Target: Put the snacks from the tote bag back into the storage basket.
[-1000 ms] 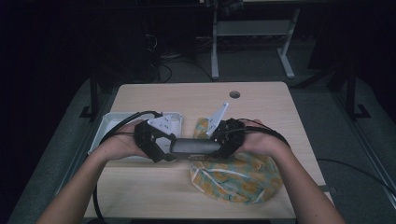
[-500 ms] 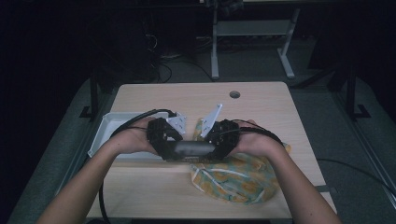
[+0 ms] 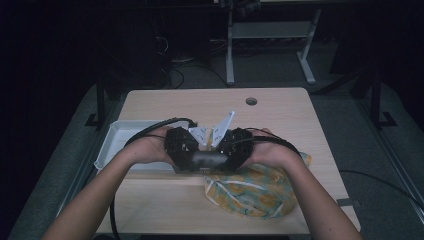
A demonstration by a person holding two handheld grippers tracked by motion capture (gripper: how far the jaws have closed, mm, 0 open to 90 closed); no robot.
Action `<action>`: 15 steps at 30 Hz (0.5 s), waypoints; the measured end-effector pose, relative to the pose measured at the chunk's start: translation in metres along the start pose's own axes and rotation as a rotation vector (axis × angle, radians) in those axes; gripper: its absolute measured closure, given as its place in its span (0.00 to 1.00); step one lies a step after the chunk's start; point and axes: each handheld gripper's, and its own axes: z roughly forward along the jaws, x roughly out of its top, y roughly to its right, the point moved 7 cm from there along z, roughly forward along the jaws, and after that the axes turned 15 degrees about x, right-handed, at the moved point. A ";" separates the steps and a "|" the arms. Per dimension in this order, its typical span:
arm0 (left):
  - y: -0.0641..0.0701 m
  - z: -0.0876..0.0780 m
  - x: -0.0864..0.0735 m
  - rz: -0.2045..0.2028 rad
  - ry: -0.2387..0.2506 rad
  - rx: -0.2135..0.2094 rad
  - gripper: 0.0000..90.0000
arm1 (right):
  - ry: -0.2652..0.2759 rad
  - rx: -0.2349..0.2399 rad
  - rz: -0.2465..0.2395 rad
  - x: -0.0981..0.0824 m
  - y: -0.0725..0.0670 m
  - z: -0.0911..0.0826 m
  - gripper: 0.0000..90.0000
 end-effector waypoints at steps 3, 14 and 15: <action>0.000 0.001 -0.001 -0.007 -0.005 0.002 0.44 | 0.001 0.001 0.000 0.000 0.000 0.000 0.47; 0.001 0.002 -0.001 0.024 -0.013 0.007 0.48 | 0.005 -0.001 0.000 -0.001 0.000 0.001 0.46; 0.001 0.001 -0.001 0.023 -0.014 0.006 0.48 | 0.007 0.001 -0.003 -0.001 0.001 0.001 0.46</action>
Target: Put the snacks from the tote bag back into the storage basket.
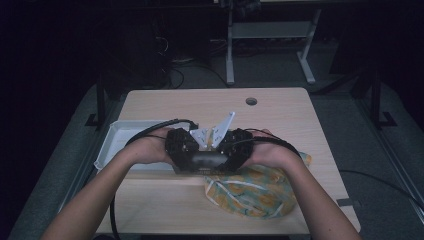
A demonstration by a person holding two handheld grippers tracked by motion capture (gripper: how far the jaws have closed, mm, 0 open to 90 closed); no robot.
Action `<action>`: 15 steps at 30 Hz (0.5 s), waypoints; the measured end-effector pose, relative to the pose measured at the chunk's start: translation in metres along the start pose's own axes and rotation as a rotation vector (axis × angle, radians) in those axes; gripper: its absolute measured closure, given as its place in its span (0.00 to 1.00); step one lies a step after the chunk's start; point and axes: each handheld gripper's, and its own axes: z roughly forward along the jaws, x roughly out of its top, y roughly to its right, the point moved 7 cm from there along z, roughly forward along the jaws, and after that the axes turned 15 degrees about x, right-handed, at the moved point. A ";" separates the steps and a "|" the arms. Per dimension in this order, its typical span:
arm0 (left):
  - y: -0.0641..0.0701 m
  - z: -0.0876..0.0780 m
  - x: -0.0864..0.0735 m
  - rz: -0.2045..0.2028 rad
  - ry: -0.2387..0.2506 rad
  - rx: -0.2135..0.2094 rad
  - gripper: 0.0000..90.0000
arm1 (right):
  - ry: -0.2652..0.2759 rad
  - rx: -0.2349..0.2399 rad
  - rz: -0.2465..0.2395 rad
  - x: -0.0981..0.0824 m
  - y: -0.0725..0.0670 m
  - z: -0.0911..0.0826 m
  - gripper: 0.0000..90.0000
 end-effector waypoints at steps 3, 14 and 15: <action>0.000 -0.002 0.000 -0.008 0.005 -0.001 0.48 | 0.009 0.001 0.005 0.000 0.000 -0.001 0.45; -0.002 -0.007 -0.005 -0.019 0.010 -0.012 0.48 | 0.056 -0.039 0.022 -0.004 0.003 -0.009 0.26; -0.003 -0.007 -0.007 -0.014 0.004 -0.011 0.48 | 0.063 -0.043 0.027 -0.005 0.002 -0.010 0.24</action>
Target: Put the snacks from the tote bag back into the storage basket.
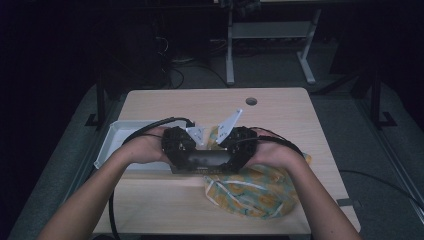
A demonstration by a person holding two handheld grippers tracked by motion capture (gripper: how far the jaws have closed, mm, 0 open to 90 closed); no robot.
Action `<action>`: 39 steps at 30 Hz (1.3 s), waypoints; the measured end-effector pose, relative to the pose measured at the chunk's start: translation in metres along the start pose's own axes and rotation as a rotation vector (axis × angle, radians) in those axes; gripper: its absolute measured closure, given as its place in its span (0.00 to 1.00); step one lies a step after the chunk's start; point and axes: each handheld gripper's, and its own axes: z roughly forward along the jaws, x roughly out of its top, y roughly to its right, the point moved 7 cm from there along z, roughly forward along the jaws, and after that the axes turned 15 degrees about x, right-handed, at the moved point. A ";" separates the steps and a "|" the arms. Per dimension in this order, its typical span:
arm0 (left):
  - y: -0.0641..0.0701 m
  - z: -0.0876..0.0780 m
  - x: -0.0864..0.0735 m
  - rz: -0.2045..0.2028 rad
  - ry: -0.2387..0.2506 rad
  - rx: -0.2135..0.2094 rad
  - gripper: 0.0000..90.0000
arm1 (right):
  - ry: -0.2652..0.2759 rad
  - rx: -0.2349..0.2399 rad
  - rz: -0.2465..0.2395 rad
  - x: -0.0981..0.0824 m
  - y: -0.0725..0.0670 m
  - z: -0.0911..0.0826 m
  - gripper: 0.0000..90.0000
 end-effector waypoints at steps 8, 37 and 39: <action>-0.002 -0.002 -0.011 -0.017 -0.011 0.007 0.48 | 0.060 -0.051 0.017 -0.013 0.001 -0.021 0.18; -0.031 -0.031 -0.074 -0.020 -0.028 0.020 0.48 | 0.344 -0.232 0.284 -0.103 -0.025 -0.035 0.16; -0.032 -0.030 -0.080 -0.021 -0.030 0.016 0.48 | 0.352 -0.241 0.296 -0.109 -0.029 -0.035 0.16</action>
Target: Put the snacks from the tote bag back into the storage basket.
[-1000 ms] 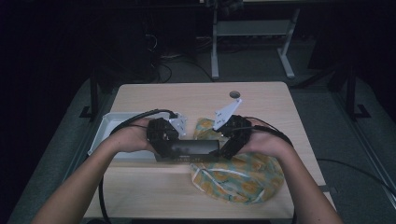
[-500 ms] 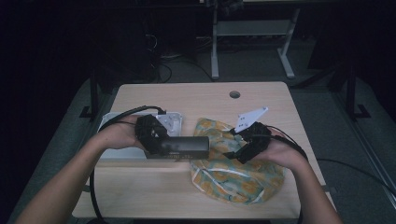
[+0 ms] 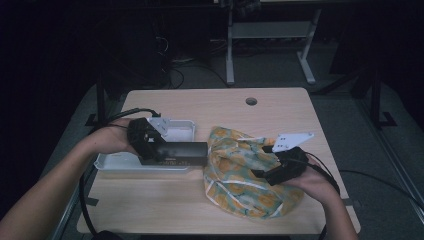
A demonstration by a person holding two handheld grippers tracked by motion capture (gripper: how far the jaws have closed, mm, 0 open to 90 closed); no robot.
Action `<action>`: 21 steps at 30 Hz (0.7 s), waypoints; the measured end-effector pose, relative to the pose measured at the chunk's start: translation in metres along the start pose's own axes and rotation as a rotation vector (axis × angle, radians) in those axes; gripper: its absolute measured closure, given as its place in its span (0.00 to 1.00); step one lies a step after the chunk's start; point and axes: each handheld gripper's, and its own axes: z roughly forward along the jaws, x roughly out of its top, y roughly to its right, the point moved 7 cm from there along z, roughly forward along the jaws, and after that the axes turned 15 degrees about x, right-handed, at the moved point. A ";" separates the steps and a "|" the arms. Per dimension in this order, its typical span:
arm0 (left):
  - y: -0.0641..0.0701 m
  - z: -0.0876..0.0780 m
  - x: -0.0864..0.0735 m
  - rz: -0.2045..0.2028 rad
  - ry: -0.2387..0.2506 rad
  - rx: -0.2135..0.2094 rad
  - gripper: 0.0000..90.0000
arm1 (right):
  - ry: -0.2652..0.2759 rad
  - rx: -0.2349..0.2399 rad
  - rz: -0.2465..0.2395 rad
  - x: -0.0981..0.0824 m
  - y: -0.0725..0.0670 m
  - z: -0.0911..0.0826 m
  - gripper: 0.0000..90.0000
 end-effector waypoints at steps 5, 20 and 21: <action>-0.003 0.008 -0.015 0.004 -0.030 0.013 0.48 | 0.018 -0.038 0.028 -0.016 -0.005 -0.006 0.16; -0.014 0.012 -0.041 0.017 -0.023 0.015 0.48 | -0.019 -0.053 0.092 -0.051 -0.013 -0.004 0.16; -0.015 0.013 -0.042 0.014 -0.020 0.012 0.48 | -0.021 -0.051 0.093 -0.052 -0.012 -0.003 0.16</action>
